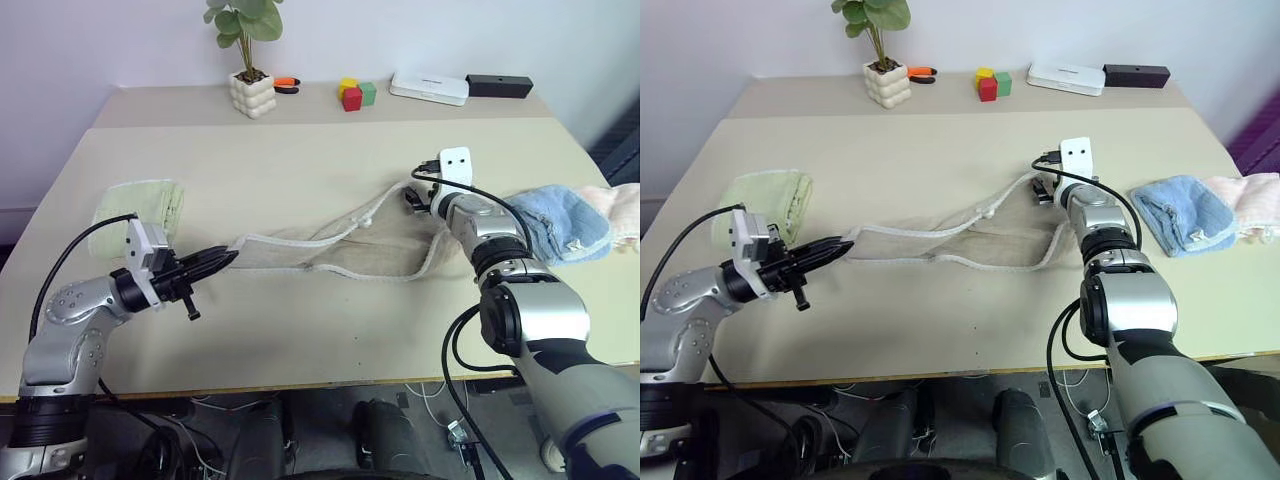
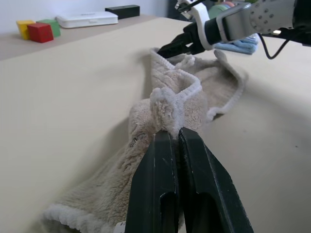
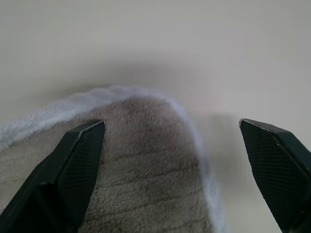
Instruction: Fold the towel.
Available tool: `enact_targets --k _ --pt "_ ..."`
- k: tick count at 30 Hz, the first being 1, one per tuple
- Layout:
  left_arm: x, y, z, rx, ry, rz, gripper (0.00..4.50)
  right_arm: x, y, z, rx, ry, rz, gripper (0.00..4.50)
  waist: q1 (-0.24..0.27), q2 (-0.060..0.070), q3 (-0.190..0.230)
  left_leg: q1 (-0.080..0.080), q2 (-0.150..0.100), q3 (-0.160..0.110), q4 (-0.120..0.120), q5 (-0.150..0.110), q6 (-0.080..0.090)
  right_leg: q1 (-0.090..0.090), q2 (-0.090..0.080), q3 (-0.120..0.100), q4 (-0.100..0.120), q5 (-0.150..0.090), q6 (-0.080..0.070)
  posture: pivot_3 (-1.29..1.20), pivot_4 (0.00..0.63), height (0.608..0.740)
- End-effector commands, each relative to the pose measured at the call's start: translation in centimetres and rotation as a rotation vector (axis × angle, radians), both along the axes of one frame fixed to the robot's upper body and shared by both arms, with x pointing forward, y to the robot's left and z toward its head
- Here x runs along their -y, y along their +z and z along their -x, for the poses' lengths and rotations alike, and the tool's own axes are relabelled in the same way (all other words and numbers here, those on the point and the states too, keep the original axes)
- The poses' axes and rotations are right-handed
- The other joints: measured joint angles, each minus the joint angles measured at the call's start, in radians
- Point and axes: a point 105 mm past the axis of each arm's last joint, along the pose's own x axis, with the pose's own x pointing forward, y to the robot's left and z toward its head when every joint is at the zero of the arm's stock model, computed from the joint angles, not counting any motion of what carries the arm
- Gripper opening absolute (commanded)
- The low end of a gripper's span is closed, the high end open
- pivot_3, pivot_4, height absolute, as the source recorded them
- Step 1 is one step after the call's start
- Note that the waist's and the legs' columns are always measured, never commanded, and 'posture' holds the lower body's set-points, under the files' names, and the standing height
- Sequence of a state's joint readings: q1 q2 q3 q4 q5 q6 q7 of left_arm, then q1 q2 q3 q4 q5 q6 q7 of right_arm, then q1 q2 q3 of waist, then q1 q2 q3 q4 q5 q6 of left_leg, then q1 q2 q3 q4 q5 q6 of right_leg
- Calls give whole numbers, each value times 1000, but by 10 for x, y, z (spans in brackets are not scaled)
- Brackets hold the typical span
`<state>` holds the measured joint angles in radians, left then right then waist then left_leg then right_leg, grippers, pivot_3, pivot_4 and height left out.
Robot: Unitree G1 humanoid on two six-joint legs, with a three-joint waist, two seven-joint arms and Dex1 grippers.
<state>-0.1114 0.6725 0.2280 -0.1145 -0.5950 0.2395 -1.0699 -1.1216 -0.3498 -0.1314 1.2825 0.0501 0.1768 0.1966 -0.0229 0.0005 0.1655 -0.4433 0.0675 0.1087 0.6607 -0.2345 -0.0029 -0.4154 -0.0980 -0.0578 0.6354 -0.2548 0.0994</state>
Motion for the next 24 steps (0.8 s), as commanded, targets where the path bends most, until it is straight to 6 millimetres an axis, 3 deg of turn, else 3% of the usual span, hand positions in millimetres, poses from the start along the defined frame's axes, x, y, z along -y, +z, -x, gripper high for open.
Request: enact_targets --k 1,3,10,17,20,24 --pt "-8 17 5 52 8 0 10 -10 15 -5 37 28 -40 4250 0 0 0 0 0 0 0 0 0 0 0 0 0 0 0 0 150 735" --pt "-16 18 9 46 18 -5 0 -11 13 -5 24 26 -36 3610 -2 0 0 0 0 0 0 0 0 0 0 0 0 0 0 0 150 735" --pt "-27 18 11 47 46 -11 0 -13 9 -4 12 35 -19 45 1 0 0 0 0 0 0 0 0 0 0 0 0 0 0 0 150 735" --pt "-21 15 3 59 54 -18 0 -6 20 -5 57 63 36 45 2 0 0 0 0 0 0 0 0 -1 0 0 0 0 0 0 150 735" --pt "-21 13 -7 74 96 -29 0 -9 41 -5 156 152 -20 45 4 1 1 0 0 1 -1 0 0 -1 0 0 0 0 0 0 150 735" --pt "-27 12 -22 116 183 -53 0 -13 55 14 219 318 -121 45 6 1 0 0 0 0 -1 0 0 0 0 0 -1 0 0 0 150 735"
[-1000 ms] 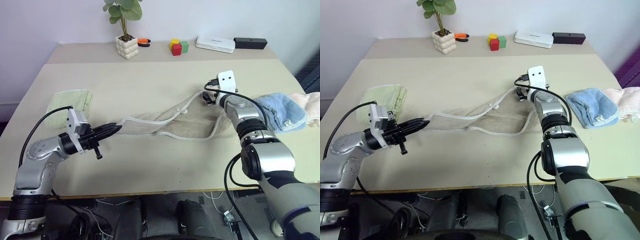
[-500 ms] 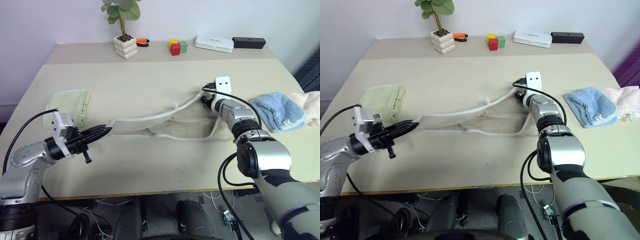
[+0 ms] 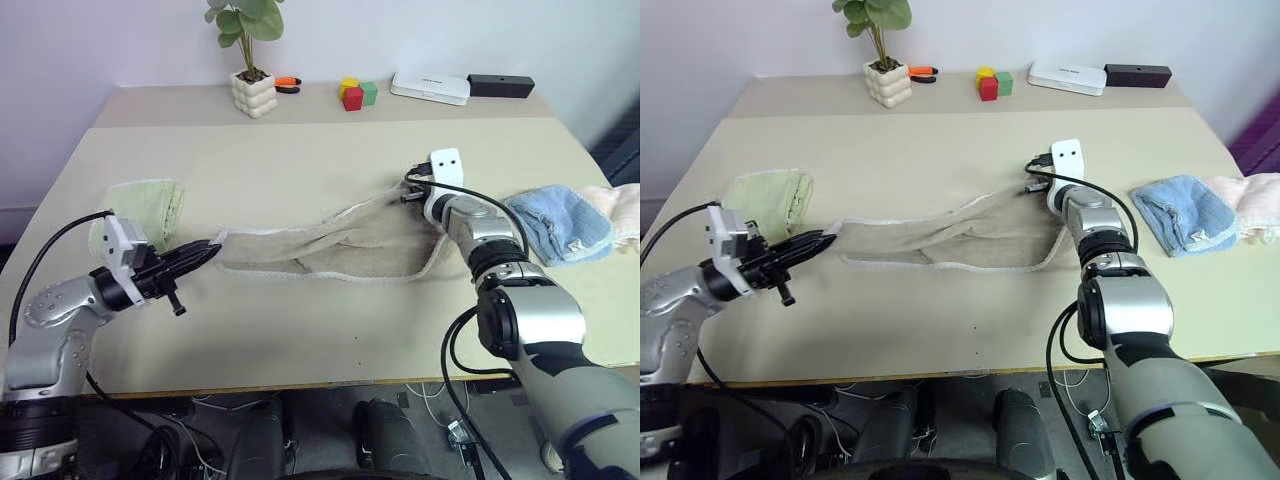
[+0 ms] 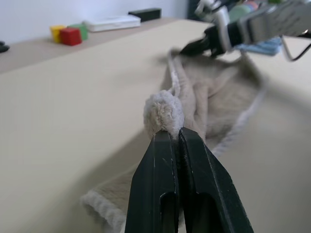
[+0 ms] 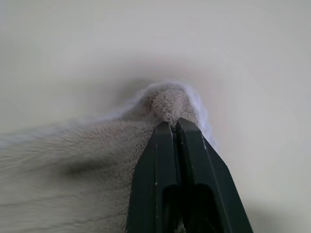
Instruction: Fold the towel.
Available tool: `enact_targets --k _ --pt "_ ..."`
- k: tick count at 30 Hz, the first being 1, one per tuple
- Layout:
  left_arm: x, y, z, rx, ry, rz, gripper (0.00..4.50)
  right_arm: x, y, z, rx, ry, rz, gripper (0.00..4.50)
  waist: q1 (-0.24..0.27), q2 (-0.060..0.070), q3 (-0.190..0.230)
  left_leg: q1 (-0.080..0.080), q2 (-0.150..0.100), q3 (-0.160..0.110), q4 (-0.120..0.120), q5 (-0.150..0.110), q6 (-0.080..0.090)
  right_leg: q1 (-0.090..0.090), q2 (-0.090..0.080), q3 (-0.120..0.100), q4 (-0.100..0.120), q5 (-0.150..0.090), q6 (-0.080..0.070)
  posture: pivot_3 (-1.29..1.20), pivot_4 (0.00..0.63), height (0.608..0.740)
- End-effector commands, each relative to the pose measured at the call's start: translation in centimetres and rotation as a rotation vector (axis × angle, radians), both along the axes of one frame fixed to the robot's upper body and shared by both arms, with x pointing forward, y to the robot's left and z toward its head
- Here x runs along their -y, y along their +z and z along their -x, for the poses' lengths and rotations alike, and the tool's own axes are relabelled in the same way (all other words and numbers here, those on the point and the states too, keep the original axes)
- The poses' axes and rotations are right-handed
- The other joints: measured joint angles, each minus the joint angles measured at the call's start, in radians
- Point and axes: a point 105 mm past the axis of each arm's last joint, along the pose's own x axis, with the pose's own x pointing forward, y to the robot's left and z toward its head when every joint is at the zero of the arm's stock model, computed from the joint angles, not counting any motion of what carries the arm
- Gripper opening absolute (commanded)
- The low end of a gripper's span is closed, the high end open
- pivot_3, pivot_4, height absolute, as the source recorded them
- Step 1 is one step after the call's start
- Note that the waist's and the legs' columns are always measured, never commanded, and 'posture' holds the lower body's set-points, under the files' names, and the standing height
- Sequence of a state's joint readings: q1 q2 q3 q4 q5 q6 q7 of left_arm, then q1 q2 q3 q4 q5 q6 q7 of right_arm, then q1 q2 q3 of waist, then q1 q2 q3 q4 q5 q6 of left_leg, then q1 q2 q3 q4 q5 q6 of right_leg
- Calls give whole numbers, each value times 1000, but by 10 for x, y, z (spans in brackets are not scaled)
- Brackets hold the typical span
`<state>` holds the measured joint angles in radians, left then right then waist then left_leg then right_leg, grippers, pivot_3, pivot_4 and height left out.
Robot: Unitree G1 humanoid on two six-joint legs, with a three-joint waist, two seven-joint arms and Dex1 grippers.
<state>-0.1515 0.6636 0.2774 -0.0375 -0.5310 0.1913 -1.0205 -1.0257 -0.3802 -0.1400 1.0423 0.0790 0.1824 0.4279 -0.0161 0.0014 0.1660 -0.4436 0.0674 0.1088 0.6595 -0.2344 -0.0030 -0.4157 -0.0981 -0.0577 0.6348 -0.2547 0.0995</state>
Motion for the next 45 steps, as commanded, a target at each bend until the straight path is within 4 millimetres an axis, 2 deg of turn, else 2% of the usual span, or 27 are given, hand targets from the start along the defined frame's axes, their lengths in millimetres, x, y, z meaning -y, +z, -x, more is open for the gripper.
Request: enact_targets --k 1,5,9,13,14,19,20,21,23,27,28,32,35,37,42,45 --pt "-4 6 -8 67 45 -35 0 -5 26 22 69 172 -81 45 4 0 0 0 0 0 0 0 0 0 0 0 0 0 0 0 150 735" --pt "2 5 -13 70 30 -26 0 -21 14 77 22 395 7 45 5 0 0 0 0 0 -1 0 0 0 0 0 -1 0 0 0 150 735" --pt "2 6 -17 69 18 -31 0 -13 19 110 0 435 8 45 0 0 0 0 0 0 -1 0 0 -1 0 0 0 0 0 0 150 735" --pt "-2 7 -21 56 8 -44 0 -2 9 156 -104 549 82 45 10 -1 -1 0 0 -1 -2 0 -1 -1 0 0 -1 0 0 0 150 735" --pt "-2 6 -22 48 1 -42 0 -3 6 162 -119 565 100 45 10 -2 -1 0 0 -1 -2 0 0 0 0 -1 -1 0 0 0 150 735" --pt "7 5 -25 45 -35 -38 0 -6 -15 159 -170 539 123 45 3 -2 -1 0 0 -1 0 0 0 0 0 0 -2 0 0 0 150 735" --pt "8 6 -25 45 -41 -37 0 -9 -17 159 -169 550 104 281 3 -2 -1 0 0 -1 0 0 0 0 0 0 -2 0 0 0 150 735" --pt "9 6 -25 47 -45 -43 0 -11 -15 157 -162 551 68 566 4 -2 -1 0 0 -1 0 0 0 0 0 0 -2 0 0 0 150 735" --pt "9 6 -25 44 -48 -45 0 -12 -14 154 -149 541 103 1260 5 -2 -1 0 0 -1 0 0 0 0 0 0 -2 0 0 0 150 735" --pt "11 5 -24 42 -53 -57 0 -7 -9 153 -154 563 147 3356 8 -2 -1 0 0 -1 1 0 0 0 0 0 -2 0 0 0 150 735" --pt "11 4 -23 44 -54 -62 0 -6 -4 155 -157 583 127 3740 9 -3 -1 0 0 -2 1 0 0 1 0 0 -2 0 0 0 150 735" --pt "13 4 -23 40 -57 -52 0 -3 8 162 -148 638 146 3740 7 -3 -1 0 0 -2 1 0 0 1 0 0 -2 0 0 0 150 735" --pt "13 4 -22 42 -58 -50 0 6 28 159 -111 651 203 3740 6 -3 0 0 0 -2 1 0 0 1 0 0 -2 0 0 0 150 735" --pt "14 4 -22 42 -61 -47 0 8 34 153 -92 644 219 3740 5 -3 0 0 0 -2 1 0 0 1 0 0 -2 0 0 0 150 735" --pt "15 4 -23 47 -67 -50 0 2 37 147 -77 672 244 3740 8 -3 -1 0 0 -2 1 0 0 1 0 -1 -2 0 0 0 150 735" --pt "16 4 -22 44 -70 -44 0 0 25 141 -100 669 273 3740 7 -3 -1 0 0 -2 2 0 0 1 0 0 -2 0 0 0 150 735"
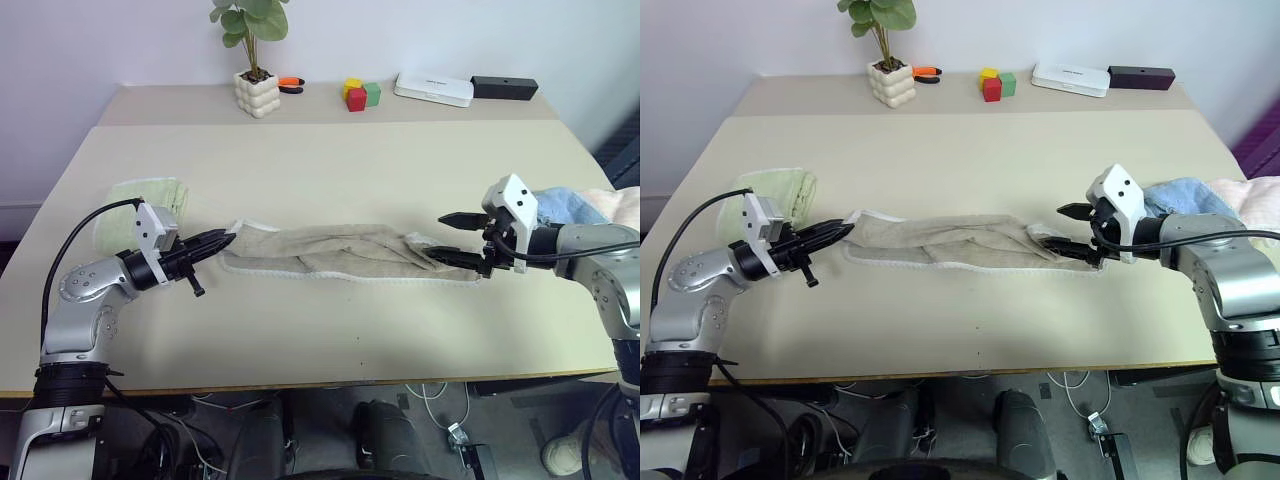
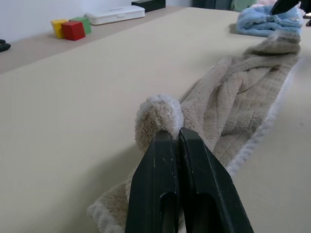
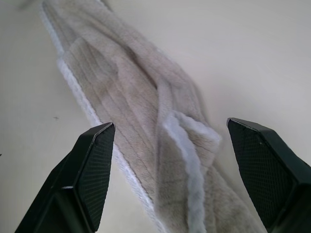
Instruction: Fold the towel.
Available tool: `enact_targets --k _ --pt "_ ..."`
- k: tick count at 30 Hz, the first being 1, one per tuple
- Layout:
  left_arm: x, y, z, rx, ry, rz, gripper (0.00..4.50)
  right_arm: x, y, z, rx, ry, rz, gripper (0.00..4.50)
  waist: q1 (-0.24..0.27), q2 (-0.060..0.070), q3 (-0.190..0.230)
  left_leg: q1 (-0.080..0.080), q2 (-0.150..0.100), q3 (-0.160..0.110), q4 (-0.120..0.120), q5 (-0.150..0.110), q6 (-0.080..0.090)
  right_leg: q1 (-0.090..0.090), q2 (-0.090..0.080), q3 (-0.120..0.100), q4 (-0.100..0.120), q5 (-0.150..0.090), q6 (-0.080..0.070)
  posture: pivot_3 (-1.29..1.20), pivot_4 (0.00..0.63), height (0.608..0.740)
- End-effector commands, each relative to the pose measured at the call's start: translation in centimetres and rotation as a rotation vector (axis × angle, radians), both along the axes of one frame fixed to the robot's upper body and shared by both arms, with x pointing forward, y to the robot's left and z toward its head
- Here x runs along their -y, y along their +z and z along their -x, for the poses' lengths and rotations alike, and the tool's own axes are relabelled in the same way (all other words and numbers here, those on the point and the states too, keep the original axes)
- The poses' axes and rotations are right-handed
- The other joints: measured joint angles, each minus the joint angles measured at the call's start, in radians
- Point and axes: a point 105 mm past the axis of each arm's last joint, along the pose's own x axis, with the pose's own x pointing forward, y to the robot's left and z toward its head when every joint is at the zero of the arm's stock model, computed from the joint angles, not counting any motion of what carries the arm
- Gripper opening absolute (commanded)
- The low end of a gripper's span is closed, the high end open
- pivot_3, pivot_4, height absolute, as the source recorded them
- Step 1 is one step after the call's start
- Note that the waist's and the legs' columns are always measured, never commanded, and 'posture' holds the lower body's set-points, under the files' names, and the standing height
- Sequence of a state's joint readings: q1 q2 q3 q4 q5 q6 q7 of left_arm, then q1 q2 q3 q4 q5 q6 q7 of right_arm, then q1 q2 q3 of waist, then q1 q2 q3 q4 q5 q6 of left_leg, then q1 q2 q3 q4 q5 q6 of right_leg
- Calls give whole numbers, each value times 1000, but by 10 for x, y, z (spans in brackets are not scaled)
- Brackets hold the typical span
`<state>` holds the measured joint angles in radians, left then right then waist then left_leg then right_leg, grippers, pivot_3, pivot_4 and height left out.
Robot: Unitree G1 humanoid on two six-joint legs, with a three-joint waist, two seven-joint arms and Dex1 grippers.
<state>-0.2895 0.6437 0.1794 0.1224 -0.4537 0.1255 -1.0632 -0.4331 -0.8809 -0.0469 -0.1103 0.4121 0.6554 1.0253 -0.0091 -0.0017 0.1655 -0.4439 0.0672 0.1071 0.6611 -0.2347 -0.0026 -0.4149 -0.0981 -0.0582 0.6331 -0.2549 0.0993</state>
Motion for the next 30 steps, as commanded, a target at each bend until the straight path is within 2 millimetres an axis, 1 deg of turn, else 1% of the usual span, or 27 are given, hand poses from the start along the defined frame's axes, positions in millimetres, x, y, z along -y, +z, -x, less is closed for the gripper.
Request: enact_targets --k 1,4,5,7,8,10,12,14,16,21,22,23,25,28,30 --pt "3 11 2 49 -15 -1 0 -4 -5 -9 32 8 50 3740 0 0 0 0 0 0 0 0 0 0 0 0 0 0 0 0 150 735" --pt "4 11 2 46 -19 1 0 -5 -14 -19 30 -11 70 3740 -2 0 0 0 0 0 0 0 0 0 0 0 0 0 0 0 150 735" --pt "5 11 3 46 -21 2 0 -4 -17 -26 26 -35 76 3740 -2 0 0 0 0 0 0 0 0 0 0 0 0 0 0 0 150 735" --pt "5 10 3 48 -24 -2 0 -8 -20 -31 -7 -33 60 3740 -2 0 0 0 0 1 0 0 0 0 0 0 0 0 0 0 150 735" --pt "5 11 3 49 -25 -3 0 -10 -20 -32 -20 -28 48 3507 -2 0 0 0 0 1 0 0 0 0 0 0 0 0 0 0 150 735" --pt "5 11 3 49 -25 -4 0 -17 -19 -28 -40 19 25 2909 0 0 0 0 0 1 0 0 0 0 0 0 0 0 0 0 150 735" --pt "5 11 4 50 -23 -5 0 -18 -12 -30 -41 9 -17 1992 0 0 0 0 0 1 0 0 0 0 0 0 0 0 0 0 150 735" --pt "4 10 5 48 -20 -4 0 -18 -6 -29 -40 17 -35 938 -1 0 0 0 0 1 0 0 0 0 0 0 0 0 0 0 150 735" --pt "4 8 6 45 -18 -3 0 -18 -5 -25 -51 37 -35 46 -1 0 0 0 0 1 0 0 0 0 0 0 1 0 0 0 150 735" --pt "2 6 6 40 -18 -9 0 -15 -8 -14 -85 71 -1 46 0 0 0 0 0 0 0 0 0 0 0 0 1 0 0 0 150 735" --pt "1 6 5 42 -14 -14 0 -13 -8 -13 -84 69 4 46 0 0 0 0 0 0 0 0 0 0 0 0 1 0 0 0 150 735" --pt "0 6 3 47 -5 -16 0 -9 -6 -17 -67 49 7 46 -1 0 0 0 0 0 0 0 0 0 0 0 0 0 0 0 150 735" --pt "-3 7 -6 54 13 -25 0 -2 1 -30 -15 -15 -1 46 -1 0 0 0 0 1 0 0 0 0 0 0 1 0 0 0 150 735" --pt "-14 12 -44 89 146 -51 0 13 16 -69 126 -176 23 46 0 0 1 0 0 1 1 0 0 0 0 0 2 0 0 0 150 735" --pt "-20 24 -71 132 225 -76 0 22 34 -96 224 -298 10 46 -1 0 1 0 0 0 3 1 -1 -1 0 0 2 0 0 0 150 735"
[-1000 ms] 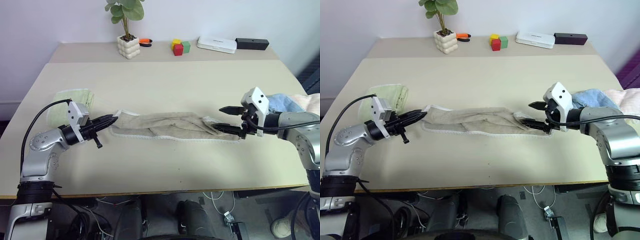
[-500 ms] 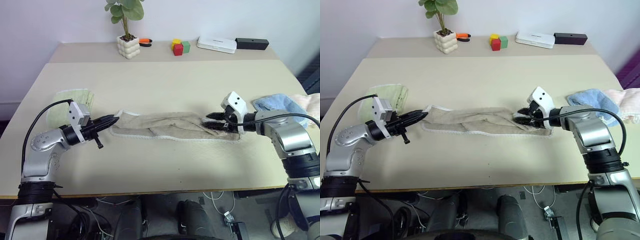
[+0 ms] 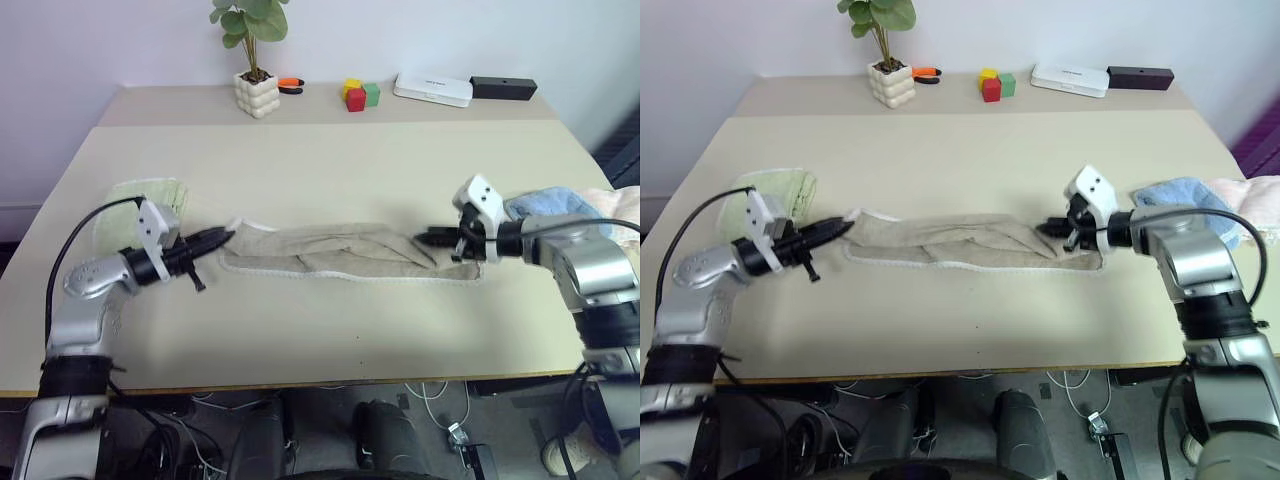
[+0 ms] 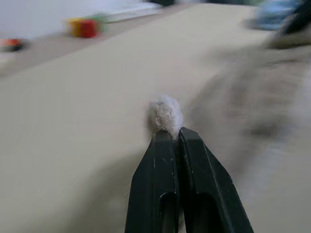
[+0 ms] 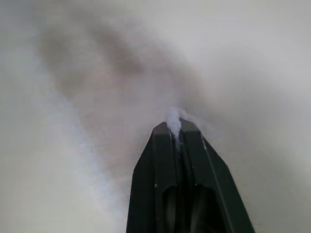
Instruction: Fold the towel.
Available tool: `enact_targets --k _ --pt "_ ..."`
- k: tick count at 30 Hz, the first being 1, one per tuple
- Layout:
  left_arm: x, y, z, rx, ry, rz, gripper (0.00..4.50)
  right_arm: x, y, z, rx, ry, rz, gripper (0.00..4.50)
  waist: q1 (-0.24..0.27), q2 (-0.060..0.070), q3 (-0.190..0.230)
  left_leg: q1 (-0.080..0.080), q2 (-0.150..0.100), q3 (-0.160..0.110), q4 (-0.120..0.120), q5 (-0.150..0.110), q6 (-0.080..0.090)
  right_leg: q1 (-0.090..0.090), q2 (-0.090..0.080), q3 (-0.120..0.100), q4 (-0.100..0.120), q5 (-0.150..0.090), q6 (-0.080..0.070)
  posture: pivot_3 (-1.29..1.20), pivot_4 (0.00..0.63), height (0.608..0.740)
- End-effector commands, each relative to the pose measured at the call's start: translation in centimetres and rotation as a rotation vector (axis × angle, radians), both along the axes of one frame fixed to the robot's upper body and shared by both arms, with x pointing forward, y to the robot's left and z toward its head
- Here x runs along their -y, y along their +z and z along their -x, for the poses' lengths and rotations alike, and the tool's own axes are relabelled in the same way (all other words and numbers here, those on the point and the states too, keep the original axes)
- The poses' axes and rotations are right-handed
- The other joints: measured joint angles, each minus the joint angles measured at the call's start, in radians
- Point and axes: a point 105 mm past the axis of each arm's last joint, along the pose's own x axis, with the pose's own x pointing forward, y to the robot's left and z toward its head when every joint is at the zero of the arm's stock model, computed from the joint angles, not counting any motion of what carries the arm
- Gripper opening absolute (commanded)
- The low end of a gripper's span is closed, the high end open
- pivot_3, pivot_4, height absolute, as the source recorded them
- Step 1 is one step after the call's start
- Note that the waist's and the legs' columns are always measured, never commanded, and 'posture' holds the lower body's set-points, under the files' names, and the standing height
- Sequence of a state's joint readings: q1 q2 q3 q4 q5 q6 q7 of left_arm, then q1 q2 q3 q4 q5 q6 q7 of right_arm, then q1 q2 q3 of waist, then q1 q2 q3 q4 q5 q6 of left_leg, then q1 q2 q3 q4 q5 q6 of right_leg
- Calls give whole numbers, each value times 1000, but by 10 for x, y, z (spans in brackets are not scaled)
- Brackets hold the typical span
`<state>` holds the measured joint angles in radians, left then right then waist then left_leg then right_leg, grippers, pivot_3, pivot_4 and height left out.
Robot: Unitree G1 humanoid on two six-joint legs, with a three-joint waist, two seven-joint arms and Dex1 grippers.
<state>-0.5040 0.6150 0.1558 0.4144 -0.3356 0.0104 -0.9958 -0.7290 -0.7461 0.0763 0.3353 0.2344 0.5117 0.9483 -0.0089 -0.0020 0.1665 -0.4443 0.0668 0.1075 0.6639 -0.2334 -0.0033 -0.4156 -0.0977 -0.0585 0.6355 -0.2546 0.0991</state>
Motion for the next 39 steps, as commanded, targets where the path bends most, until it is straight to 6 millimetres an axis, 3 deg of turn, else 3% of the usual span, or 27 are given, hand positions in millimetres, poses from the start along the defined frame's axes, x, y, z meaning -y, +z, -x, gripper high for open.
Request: enact_targets --k 1,5,7,9,11,13,14,16,18,22,24,26,35,39 --pt "-14 28 -43 113 172 -56 0 19 48 -44 233 -210 -22 46 -1 0 0 0 0 0 0 0 0 0 0 0 0 0 0 0 150 735" --pt "-31 91 -82 265 428 -55 0 37 104 -77 511 -452 44 46 -2 -1 1 -6 0 2 0 3 -4 -5 0 0 0 1 3 0 150 735" --pt "-41 145 -86 395 553 18 0 37 148 -77 678 -515 -3 46 -4 -1 2 -13 -1 2 -1 4 -6 -12 0 0 0 1 4 0 150 735" --pt "-44 190 -79 505 570 107 0 40 185 -69 833 -544 -46 46 -6 -2 2 -21 -1 3 -3 4 -7 -19 0 0 0 1 5 0 150 735" --pt "-45 213 -70 581 560 103 0 43 204 -59 921 -518 -93 46 -9 -1 3 -21 -1 5 -3 4 -7 -19 0 0 -3 1 6 0 150 735" --pt "-44 219 -66 603 520 96 0 47 211 -51 969 -495 -128 46 -9 -1 3 -18 -1 8 -5 4 -7 -19 -1 0 -4 0 6 0 150 735" --pt "-42 218 -64 609 483 84 0 45 210 -48 969 -445 -151 46 -10 -1 3 -17 -1 9 -12 4 -7 -18 -1 0 -4 0 7 0 150 735" --pt "-33 197 -60 560 321 47 0 33 194 -41 909 -287 -221 46 -9 -1 3 -14 0 12 -14 5 -8 -17 -1 0 -4 0 7 0 150 735" --pt "-28 176 -54 542 214 -12 0 25 174 -34 887 -196 -165 46 -9 -1 3 -6 0 13 -14 5 -8 -11 -1 0 -5 0 7 0 150 735" --pt "-29 124 -41 459 65 -97 0 11 110 -15 704 -46 -143 46 -9 -1 4 1 1 15 -11 5 -8 -6 -2 1 -2 0 6 0 150 735" --pt "-34 85 -27 363 -31 -118 0 13 61 8 546 25 -94 46 -4 -1 3 0 1 15 -8 5 -8 -8 -2 2 1 0 6 0 150 735" --pt "-38 63 -14 313 -96 -123 0 13 37 30 439 73 -74 46 -2 -1 3 0 2 14 -9 5 -7 -7 -2 2 1 0 6 0 150 735" --pt "-67 24 30 185 -157 -105 0 23 21 96 175 164 -86 46 -4 -4 3 0 3 12 0 -1 1 -8 -3 2 10 -1 4 0 150 735" --pt "-73 16 55 104 -197 -73 0 29 16 109 138 167 -74 46 -3 -4 3 0 2 12 0 -1 2 -8 -4 2 10 -1 3 0 150 735"
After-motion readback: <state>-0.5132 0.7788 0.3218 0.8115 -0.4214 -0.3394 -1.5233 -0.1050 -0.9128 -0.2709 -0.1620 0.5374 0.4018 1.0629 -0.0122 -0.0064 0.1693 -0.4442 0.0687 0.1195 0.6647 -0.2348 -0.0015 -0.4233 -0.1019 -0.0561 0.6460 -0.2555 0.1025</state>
